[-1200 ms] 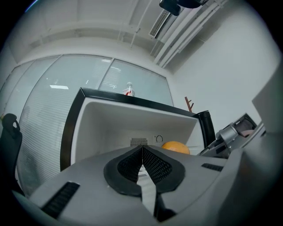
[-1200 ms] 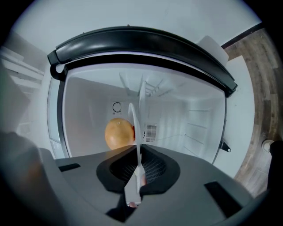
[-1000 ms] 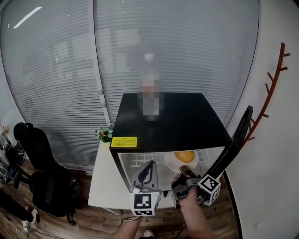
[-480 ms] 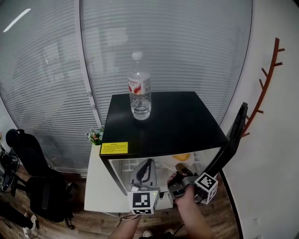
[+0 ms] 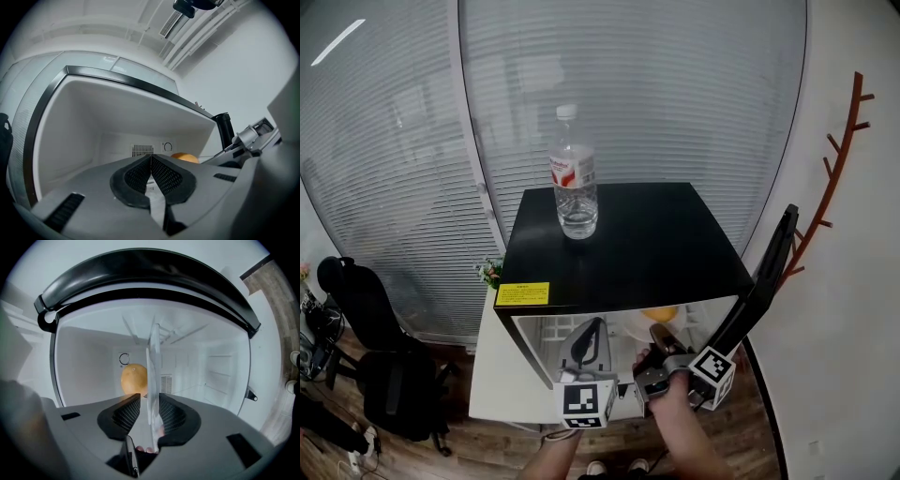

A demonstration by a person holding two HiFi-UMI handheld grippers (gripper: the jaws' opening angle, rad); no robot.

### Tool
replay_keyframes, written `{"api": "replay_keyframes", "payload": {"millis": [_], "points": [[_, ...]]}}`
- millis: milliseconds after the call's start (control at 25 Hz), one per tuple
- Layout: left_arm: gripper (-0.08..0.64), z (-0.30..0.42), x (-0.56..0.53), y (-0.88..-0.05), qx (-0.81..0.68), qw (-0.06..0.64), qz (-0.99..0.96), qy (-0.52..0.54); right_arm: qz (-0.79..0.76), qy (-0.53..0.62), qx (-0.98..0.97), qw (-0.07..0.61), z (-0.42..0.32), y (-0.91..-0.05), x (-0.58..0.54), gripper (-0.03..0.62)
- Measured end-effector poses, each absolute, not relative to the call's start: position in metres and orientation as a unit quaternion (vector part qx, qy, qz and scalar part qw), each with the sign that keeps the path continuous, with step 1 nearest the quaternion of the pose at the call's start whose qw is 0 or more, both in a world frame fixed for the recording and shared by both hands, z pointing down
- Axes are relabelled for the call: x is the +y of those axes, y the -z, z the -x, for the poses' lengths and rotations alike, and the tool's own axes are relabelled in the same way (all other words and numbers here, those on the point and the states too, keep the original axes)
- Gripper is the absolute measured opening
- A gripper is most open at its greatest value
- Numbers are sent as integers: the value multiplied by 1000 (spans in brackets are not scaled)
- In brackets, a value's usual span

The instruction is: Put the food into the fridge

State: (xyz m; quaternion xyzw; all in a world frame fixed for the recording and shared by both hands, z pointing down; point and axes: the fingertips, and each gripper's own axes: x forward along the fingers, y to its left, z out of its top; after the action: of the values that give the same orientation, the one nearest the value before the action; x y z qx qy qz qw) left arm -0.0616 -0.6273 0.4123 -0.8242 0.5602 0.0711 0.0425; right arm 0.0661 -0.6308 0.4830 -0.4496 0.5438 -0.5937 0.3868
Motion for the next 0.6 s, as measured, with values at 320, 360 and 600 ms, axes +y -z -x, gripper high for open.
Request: {"api": "replay_keyframes", "payload": {"millis": [320,360,600], "points": [[29,61,-618,-410,569,42,818,-73,462,556,586,366,-71,-482,-613,149],[29,60,-617,-410,569,41,818,-73,469,542,598,359,-74,-479,-611,150],[29,60,-610,-409,573,43,816,-66,535,386,699,276,-89,-456,-599,150]]}}
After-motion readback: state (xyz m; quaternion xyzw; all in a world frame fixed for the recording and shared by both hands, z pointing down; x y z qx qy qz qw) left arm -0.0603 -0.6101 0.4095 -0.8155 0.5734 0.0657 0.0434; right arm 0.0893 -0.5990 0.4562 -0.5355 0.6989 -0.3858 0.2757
